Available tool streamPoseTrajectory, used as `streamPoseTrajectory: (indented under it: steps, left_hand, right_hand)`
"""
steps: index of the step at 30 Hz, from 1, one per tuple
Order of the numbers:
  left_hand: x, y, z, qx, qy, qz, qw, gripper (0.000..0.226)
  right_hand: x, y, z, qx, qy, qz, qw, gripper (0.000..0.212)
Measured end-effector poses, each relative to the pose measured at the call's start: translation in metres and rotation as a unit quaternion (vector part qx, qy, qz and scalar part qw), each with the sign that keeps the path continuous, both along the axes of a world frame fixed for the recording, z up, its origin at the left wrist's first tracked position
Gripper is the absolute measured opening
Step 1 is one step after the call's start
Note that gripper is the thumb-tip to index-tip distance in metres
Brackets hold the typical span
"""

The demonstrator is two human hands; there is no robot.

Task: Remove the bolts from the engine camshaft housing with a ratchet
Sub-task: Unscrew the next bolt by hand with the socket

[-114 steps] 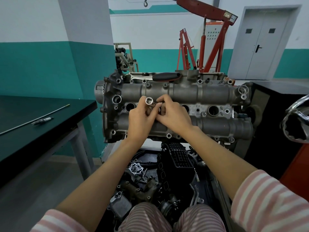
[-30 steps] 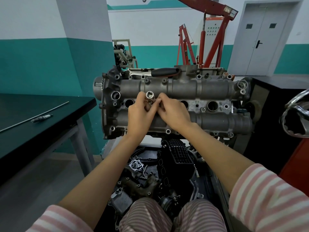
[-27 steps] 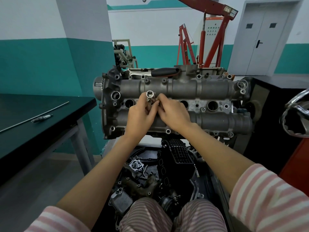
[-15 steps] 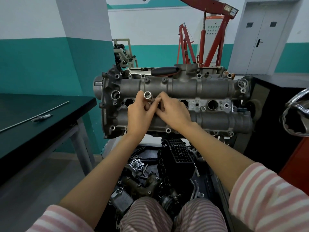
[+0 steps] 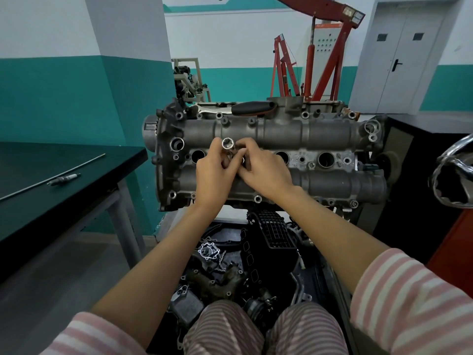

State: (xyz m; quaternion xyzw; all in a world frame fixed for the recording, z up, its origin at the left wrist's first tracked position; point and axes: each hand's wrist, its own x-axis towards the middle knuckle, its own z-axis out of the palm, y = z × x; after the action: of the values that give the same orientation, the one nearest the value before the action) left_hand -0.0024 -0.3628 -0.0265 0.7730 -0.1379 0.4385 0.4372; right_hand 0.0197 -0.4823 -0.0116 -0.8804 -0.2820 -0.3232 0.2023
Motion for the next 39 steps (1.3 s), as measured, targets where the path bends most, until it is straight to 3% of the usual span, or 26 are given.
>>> streamPoseTrajectory:
  steps: [5,9,16,20,25,31,34,39]
  left_hand:
    - [-0.0031,0.0017,-0.0013,0.024,-0.004,-0.016,1.0,0.02]
    - [-0.004,0.0026,-0.0018,0.059,-0.015,-0.009,0.998,0.02]
    - [-0.0003,-0.0016,0.0016,-0.003,0.007,0.008,1.0,0.024]
    - [-0.0053,0.0014,0.0014,0.042,-0.005,-0.009,0.999,0.02]
    - [-0.0056,0.0049,-0.0003,0.094,-0.022,-0.004,0.995,0.021]
    - [-0.0004,0.0012,0.0011,-0.006,-0.002,-0.009,1.0,0.02]
    - [-0.0023,0.0015,-0.0001,0.021,0.003,-0.014,1.0,0.019]
    - [-0.004,0.0034,-0.0013,0.083,-0.014,-0.005,0.996,0.024]
  right_hand:
    - [0.001,-0.0017,0.0003,-0.002,0.002,-0.001,1.0,0.02]
    - [0.001,-0.0016,-0.0005,-0.029,-0.015,0.008,0.999,0.022]
    - [0.0016,-0.0003,0.0007,0.005,0.014,-0.005,1.0,0.03]
    - [0.0022,-0.0014,-0.0003,-0.015,-0.011,-0.012,1.0,0.02]
    - [0.0012,-0.0002,-0.0011,-0.037,-0.032,-0.009,0.999,0.021]
    - [0.002,-0.0004,-0.001,-0.024,-0.007,-0.005,1.0,0.032]
    - [0.0011,-0.0012,0.0007,0.009,0.013,-0.002,1.0,0.03]
    - [0.0017,-0.0016,-0.0007,-0.017,-0.021,0.001,1.0,0.02]
